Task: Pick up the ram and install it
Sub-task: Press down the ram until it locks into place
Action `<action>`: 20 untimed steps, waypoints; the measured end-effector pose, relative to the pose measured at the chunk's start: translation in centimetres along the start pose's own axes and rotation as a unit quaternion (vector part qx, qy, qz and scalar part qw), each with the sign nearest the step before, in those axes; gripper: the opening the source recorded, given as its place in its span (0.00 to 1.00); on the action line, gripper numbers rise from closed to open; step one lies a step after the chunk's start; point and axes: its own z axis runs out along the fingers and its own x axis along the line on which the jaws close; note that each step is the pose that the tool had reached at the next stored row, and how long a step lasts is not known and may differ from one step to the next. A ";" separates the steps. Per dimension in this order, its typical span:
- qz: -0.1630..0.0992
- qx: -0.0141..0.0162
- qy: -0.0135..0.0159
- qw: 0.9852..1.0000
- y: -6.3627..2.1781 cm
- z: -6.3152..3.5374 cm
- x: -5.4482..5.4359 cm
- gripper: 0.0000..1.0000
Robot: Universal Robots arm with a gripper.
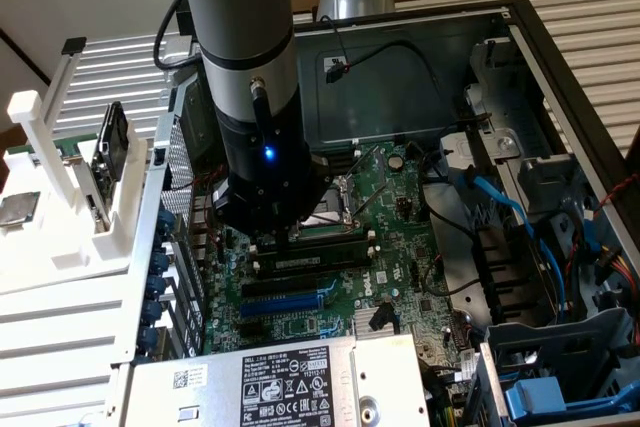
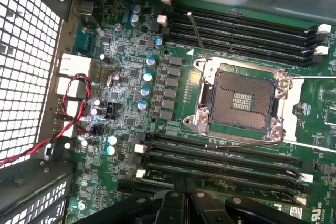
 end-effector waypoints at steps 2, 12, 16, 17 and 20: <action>0.000 0.000 0.000 1.000 0.03 -0.57 0.0 0.10; 0.000 0.000 0.000 1.000 -0.34 -1.48 -2.7 0.10; 0.000 0.000 0.000 1.000 -0.54 -1.60 -4.0 0.10; 0.000 0.000 0.000 1.000 -0.56 -1.61 -4.1 0.10; 0.000 0.000 0.000 1.000 -0.56 -1.61 -4.1 0.10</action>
